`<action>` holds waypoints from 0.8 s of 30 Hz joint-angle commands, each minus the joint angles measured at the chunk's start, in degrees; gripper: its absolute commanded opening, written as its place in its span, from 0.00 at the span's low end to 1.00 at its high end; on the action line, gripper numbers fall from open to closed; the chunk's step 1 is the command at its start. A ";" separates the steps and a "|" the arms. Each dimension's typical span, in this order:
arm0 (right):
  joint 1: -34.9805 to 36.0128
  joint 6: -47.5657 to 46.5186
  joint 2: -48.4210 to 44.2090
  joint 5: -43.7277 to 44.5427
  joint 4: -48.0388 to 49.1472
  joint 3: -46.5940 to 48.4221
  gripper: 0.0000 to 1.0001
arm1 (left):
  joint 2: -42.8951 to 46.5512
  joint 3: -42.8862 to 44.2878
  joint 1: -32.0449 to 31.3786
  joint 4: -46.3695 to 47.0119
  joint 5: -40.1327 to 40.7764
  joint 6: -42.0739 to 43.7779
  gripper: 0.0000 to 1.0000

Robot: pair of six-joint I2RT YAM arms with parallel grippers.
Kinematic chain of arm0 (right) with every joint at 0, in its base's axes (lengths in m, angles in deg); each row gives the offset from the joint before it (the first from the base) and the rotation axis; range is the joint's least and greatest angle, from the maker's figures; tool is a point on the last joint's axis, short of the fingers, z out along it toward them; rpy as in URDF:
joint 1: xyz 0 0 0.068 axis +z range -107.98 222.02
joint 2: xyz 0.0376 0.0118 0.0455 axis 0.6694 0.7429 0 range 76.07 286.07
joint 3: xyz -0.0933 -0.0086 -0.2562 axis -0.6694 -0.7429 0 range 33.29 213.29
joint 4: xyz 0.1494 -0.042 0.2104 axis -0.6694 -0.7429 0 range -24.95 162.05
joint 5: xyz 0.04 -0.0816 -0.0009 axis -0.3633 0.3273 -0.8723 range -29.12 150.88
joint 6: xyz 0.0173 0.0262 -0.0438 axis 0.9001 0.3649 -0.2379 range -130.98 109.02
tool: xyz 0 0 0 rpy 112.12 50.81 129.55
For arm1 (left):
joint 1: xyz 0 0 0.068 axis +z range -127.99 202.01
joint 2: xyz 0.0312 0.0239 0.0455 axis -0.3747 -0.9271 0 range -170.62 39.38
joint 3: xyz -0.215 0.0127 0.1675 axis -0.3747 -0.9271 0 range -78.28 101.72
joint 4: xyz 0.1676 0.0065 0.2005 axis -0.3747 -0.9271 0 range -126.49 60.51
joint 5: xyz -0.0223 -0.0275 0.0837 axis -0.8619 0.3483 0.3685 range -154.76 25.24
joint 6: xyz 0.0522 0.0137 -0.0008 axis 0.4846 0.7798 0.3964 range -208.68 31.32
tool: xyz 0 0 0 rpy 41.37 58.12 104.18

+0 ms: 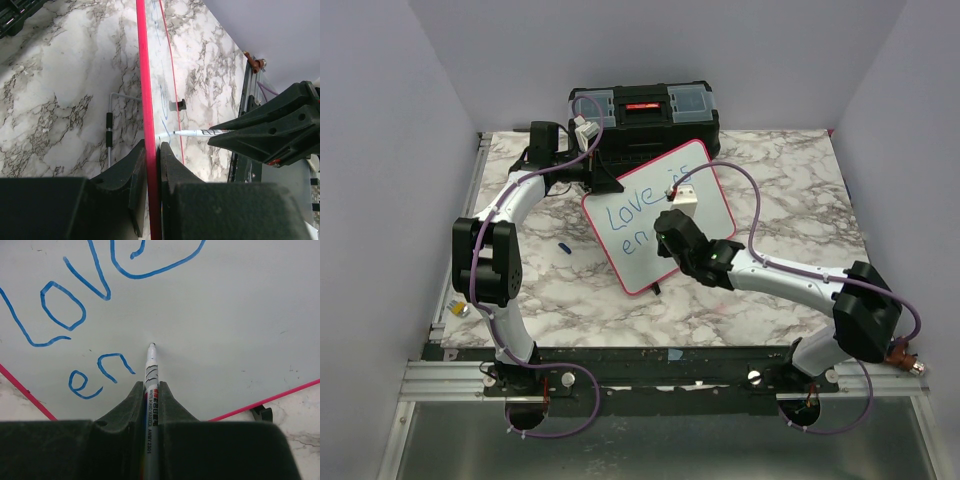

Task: Write a sentence on the whiteboard

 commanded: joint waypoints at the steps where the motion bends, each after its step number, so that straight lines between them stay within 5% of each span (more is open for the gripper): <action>1: -0.40 -0.34 0.90 -1.29 1.86 0.37 0.01 | 2.06 -0.09 -0.31 4.93 -1.58 3.37 0.00; 24: -0.40 0.46 -0.28 -6.81 1.74 -2.73 0.01 | 1.86 0.25 -0.32 5.06 -1.68 3.35 0.00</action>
